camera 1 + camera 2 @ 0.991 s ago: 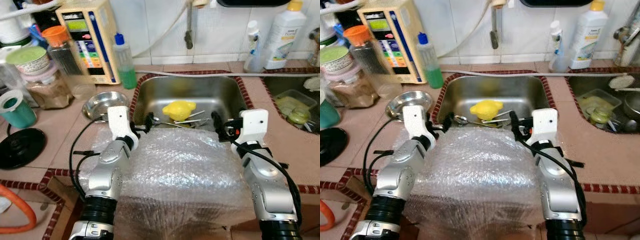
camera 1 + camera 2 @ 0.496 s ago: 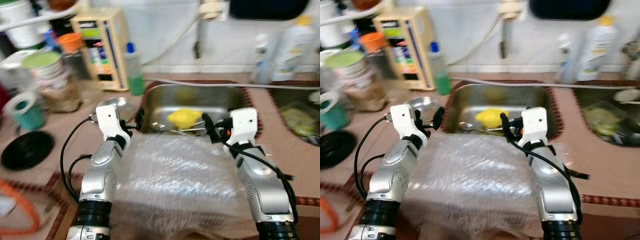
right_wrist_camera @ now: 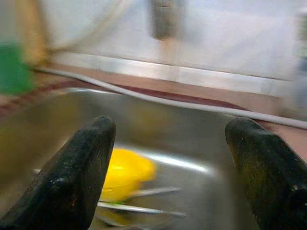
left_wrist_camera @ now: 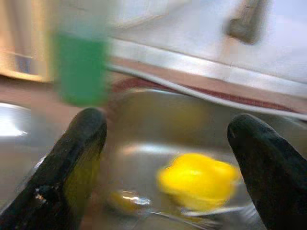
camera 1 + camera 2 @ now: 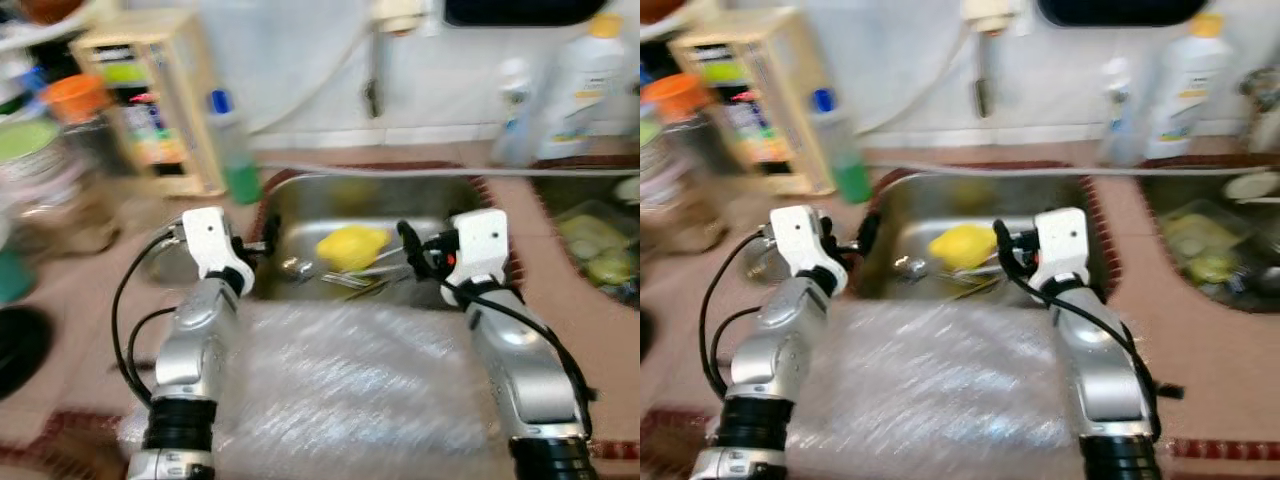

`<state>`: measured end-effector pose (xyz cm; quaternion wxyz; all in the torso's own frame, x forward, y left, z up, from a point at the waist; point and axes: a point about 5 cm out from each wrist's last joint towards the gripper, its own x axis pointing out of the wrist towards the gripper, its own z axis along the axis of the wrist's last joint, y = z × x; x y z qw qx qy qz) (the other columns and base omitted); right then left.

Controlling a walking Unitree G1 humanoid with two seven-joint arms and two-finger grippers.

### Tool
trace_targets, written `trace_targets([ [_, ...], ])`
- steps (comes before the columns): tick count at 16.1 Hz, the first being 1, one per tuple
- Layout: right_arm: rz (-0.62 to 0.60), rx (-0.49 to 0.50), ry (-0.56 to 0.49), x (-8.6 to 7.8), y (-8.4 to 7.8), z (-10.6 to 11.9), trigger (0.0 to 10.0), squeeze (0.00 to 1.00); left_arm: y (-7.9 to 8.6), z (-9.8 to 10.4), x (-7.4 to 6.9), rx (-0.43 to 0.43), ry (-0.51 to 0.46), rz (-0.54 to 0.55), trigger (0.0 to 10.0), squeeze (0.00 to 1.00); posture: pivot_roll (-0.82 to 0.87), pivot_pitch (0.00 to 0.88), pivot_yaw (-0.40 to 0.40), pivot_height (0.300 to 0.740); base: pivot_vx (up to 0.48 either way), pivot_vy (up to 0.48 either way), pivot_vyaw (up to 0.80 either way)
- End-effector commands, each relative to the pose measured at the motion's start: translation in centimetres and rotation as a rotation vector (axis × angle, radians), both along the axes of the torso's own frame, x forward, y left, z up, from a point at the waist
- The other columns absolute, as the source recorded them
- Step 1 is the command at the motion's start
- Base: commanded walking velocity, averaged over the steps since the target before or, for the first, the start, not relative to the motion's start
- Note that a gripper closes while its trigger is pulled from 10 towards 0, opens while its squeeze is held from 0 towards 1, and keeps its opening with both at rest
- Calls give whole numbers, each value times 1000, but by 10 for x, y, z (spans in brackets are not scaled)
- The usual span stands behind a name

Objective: Kitchen organization

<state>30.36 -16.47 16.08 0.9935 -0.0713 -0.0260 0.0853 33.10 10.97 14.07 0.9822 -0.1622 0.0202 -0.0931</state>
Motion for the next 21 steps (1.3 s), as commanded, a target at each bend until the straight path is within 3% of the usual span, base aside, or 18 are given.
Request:
trace_targets([
  [1,14,16,-9,0,5,4,10000,0,4,3,-1,12,-16,-8,10000,0,-87,0,110,740,0,0,0],
  [7,13,15,3,-1,4,2,10000,0,8,4,-2,18,-19,35,10000,0,-85,0,110,740,0,0,0],
  [11,47,19,4,-2,10,4,10000,0,29,3,6,52,8,165,10000,0,-84,0,109,740,0,0,0],
  [14,68,20,7,-2,13,4,10000,0,47,3,16,66,62,279,10000,0,-80,0,105,740,0,0,0],
  [17,105,11,0,-2,18,7,10000,0,67,-4,23,26,151,398,10000,0,-80,0,109,740,0,0,0],
  [19,131,0,-1,-3,23,7,10000,0,76,-10,26,-1,203,442,10000,0,-83,0,115,740,0,0,0],
  [21,155,-3,9,-6,26,4,10000,0,79,-14,29,25,252,461,10000,0,-86,0,119,740,0,0,0],
])
